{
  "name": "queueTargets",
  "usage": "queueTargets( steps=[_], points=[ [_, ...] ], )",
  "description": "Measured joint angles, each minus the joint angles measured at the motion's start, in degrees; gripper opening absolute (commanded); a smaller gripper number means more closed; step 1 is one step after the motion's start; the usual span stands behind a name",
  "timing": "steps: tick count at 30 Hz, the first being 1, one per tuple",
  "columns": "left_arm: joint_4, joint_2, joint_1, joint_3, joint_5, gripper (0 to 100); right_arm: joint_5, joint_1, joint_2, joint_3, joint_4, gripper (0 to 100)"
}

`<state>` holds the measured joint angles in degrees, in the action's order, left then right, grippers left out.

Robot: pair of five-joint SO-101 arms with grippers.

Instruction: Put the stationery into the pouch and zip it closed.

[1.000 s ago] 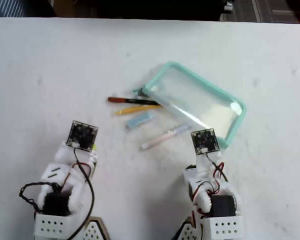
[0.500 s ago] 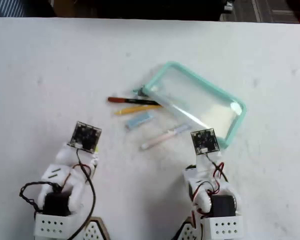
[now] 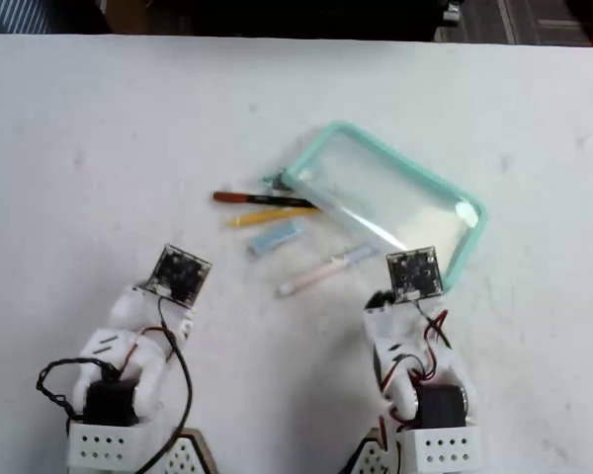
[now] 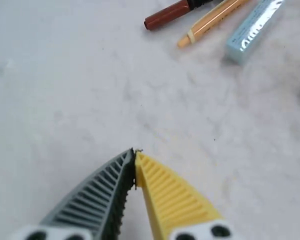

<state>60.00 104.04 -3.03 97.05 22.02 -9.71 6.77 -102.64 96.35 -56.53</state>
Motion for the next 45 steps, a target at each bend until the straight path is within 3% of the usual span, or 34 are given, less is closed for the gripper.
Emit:
queueTargets(
  steps=[6, 9, 14, 17, 34, 38, 41, 45],
  points=[
    [0.00, 0.00, 0.00, 0.00, 0.44, 2, 0.00, 2.73, 0.00, 0.00, 16.88, 19.1],
    [0.00, 0.00, 0.00, 0.00, 0.44, 2, 0.00, 6.59, 0.00, 0.00, 22.51, 21.4],
    [0.00, 0.00, 0.00, 0.00, 0.44, 2, 0.00, 17.49, 0.00, 0.00, 18.11, 11.7],
    [0.00, 0.00, 0.00, 0.09, 0.44, 2, 0.00, 19.16, 0.00, 0.00, 13.80, 1.7],
    [2.64, 0.00, -0.97, -5.80, 0.44, 2, 0.00, 1.41, 0.00, 0.00, 14.07, 4.3],
    [-2.73, 0.00, -0.44, -13.71, 0.18, 2, 0.00, -0.79, 0.00, 0.00, 14.42, 4.3],
    [-9.05, 0.09, -0.26, -18.37, -3.96, 2, 0.00, -0.79, 0.00, 0.00, 14.51, 4.3],
    [-12.48, 0.62, 5.45, -21.54, -7.65, 2, -0.18, -1.05, 0.00, 0.00, 14.51, 3.8]
  ],
)
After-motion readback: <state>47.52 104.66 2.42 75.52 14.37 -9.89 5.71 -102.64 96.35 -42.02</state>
